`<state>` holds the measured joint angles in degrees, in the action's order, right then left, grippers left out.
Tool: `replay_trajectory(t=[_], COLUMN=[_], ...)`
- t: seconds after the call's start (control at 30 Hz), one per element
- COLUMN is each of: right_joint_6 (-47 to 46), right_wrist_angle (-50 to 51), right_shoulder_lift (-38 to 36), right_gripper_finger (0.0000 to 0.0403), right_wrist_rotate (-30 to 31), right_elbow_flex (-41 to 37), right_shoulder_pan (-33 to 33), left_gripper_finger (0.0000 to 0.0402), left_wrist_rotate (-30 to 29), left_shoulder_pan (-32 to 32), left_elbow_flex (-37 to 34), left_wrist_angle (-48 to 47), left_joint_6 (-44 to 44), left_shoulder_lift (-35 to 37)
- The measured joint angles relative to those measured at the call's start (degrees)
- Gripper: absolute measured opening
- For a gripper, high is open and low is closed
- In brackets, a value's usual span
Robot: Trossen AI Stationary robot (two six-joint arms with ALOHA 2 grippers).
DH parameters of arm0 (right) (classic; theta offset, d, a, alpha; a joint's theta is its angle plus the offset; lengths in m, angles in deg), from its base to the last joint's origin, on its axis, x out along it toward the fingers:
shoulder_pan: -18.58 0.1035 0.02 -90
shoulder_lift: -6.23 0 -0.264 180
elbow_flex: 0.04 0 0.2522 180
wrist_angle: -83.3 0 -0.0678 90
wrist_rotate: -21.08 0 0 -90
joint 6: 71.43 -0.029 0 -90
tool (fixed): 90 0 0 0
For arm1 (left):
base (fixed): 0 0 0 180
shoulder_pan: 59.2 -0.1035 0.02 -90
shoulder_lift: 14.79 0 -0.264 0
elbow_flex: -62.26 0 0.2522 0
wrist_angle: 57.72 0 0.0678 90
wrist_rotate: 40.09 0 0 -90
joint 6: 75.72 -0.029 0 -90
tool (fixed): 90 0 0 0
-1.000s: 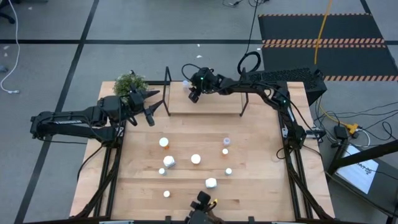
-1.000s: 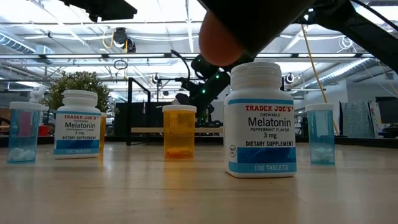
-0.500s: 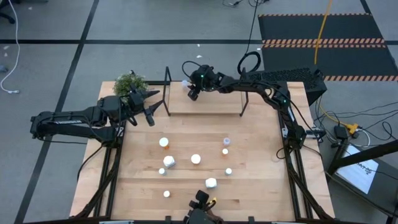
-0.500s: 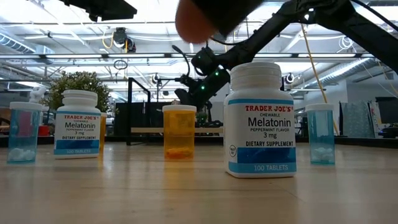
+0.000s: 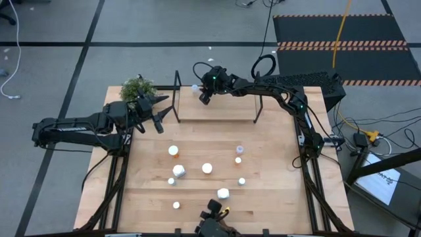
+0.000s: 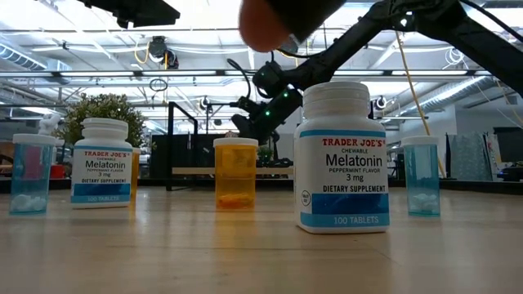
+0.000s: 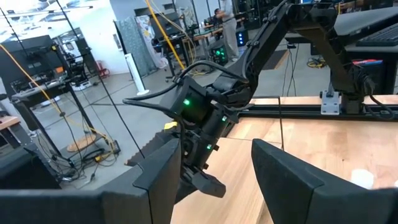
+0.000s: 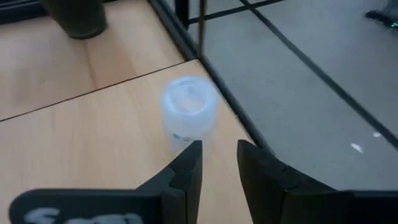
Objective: Pick and place medicine bottles onto shelf by color
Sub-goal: Put the left transparent pill bottle on the shelf
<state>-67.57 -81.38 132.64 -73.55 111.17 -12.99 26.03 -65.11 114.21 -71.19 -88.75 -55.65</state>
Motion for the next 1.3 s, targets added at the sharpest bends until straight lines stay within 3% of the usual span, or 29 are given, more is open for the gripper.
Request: replay_trajectory(t=[1.3], right_joint_6=[-1.6], right_wrist_angle=[-3.5], right_shoulder_lift=[0.5], right_gripper_finger=[0.0093], right_wrist_rotate=[-1.3], right_elbow_flex=[0.0], right_shoulder_pan=[-0.7], left_gripper_finger=[0.0200], left_wrist_rotate=[0.0], left_shoulder_pan=[0.0], left_elbow_flex=[0.0], left_wrist_angle=[1.4], left_joint_6=[-0.4], left_shoulder_lift=[0.0])
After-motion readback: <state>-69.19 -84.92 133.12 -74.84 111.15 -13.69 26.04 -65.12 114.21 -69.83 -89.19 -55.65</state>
